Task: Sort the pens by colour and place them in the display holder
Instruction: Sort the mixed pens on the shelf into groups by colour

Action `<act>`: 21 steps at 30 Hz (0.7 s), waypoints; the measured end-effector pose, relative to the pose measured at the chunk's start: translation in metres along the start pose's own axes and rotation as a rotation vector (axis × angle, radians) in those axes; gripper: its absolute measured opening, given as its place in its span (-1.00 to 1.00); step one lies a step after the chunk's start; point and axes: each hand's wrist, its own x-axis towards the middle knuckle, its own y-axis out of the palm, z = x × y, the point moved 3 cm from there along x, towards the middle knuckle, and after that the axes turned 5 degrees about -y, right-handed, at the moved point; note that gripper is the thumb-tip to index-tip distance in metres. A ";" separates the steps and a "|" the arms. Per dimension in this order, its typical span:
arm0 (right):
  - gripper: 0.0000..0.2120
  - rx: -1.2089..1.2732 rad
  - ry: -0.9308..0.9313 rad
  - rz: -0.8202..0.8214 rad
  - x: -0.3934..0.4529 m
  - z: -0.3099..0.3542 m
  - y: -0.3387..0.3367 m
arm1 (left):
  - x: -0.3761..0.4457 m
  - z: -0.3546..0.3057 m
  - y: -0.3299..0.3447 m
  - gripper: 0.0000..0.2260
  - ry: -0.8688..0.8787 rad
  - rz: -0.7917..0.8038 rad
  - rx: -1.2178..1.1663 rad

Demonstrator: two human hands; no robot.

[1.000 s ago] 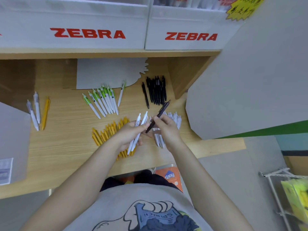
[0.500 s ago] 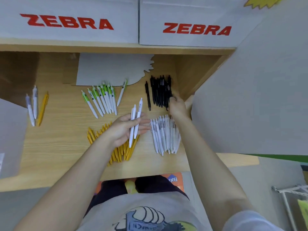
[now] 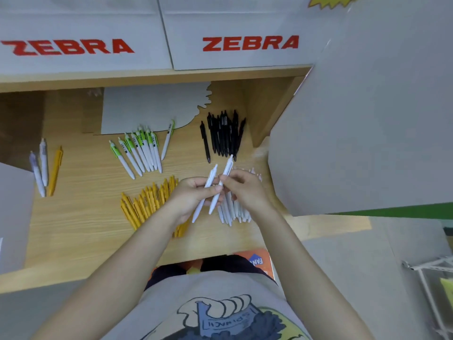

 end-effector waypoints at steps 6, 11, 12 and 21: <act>-0.82 0.084 0.084 -0.163 -0.012 -0.034 -0.033 | 0.012 0.027 0.006 -0.71 -0.094 -0.010 -0.015; -0.90 -0.191 0.065 -0.193 -0.014 -0.056 -0.043 | 0.018 0.037 0.014 -0.77 -0.072 -0.285 -0.059; -0.89 -0.267 0.036 -0.213 -0.012 -0.058 -0.043 | 0.021 0.036 0.016 -0.81 -0.049 -0.351 -0.057; -0.81 -0.457 -0.041 -0.263 0.000 -0.074 -0.044 | 0.049 0.034 0.018 -0.83 -0.020 -0.585 0.330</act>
